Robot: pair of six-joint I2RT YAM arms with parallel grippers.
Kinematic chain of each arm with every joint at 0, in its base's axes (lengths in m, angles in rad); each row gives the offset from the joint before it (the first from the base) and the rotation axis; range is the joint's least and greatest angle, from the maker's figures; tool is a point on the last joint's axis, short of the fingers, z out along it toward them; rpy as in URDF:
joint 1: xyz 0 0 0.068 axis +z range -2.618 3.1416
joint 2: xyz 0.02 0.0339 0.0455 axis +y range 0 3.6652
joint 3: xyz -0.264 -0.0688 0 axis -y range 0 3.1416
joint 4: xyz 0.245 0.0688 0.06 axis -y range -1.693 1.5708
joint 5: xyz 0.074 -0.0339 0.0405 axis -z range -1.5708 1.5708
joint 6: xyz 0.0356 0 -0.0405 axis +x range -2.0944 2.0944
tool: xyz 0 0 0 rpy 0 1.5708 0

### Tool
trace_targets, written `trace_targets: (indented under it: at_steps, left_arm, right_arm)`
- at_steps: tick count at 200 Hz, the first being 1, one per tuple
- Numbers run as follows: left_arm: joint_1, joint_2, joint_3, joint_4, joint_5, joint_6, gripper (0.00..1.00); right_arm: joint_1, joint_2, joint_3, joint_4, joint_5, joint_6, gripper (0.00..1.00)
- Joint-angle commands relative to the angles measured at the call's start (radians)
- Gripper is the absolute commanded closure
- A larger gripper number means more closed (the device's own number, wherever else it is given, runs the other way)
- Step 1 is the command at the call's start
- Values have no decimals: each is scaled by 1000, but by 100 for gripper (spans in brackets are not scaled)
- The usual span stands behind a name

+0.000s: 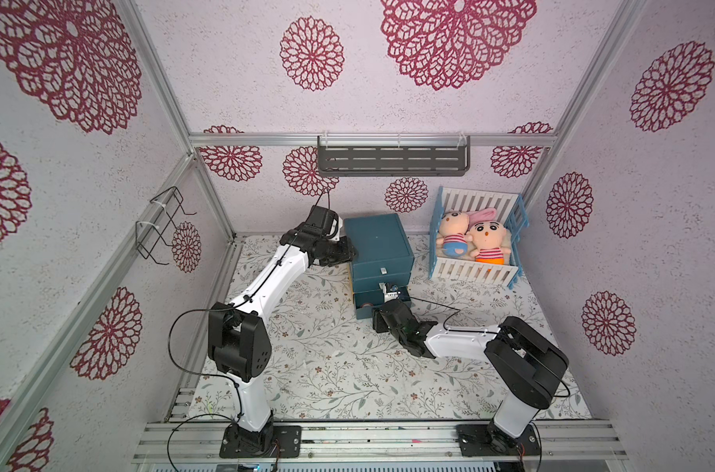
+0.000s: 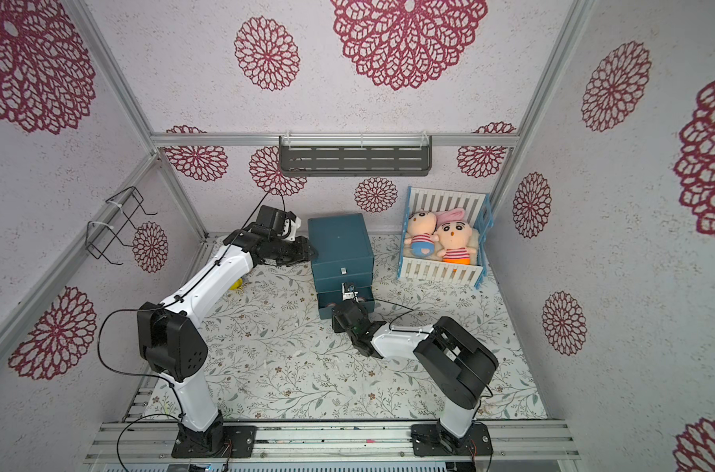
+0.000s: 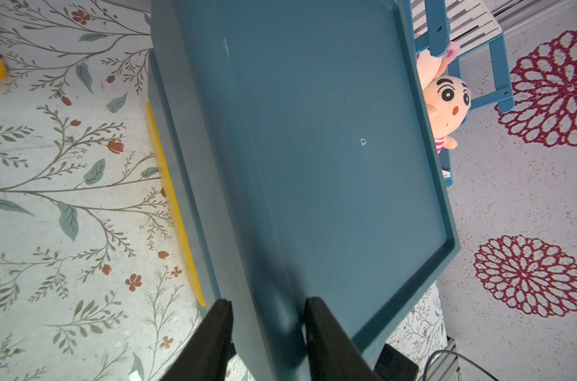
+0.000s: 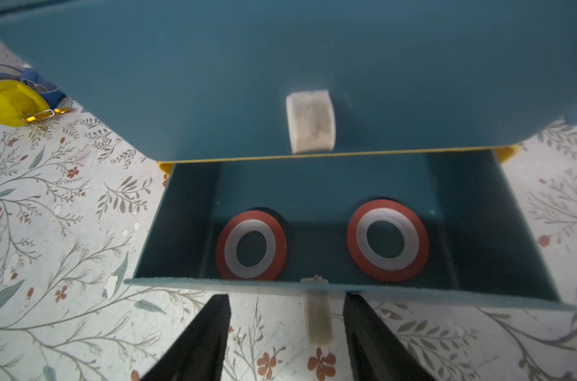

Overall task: Place the transparent tape into the drawer according to color
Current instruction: Close the drawer in the storage box.

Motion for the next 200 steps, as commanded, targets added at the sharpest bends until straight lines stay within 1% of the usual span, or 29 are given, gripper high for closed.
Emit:
trace_targets:
  at_steps: [1,68,200]
  left_arm:
    - [-10,-2,-4,-16,3,21,58]
    - [-12,-10,-8,-17,5,25,58]
    - [-13,-19,-12,-22,12,32,59]
  right_arm:
    - [-14,8,43,56,29,-40,38]
    - [-30,84,112,70,13,-67,38]
    - [-51,175,199,121,48,-111,39]
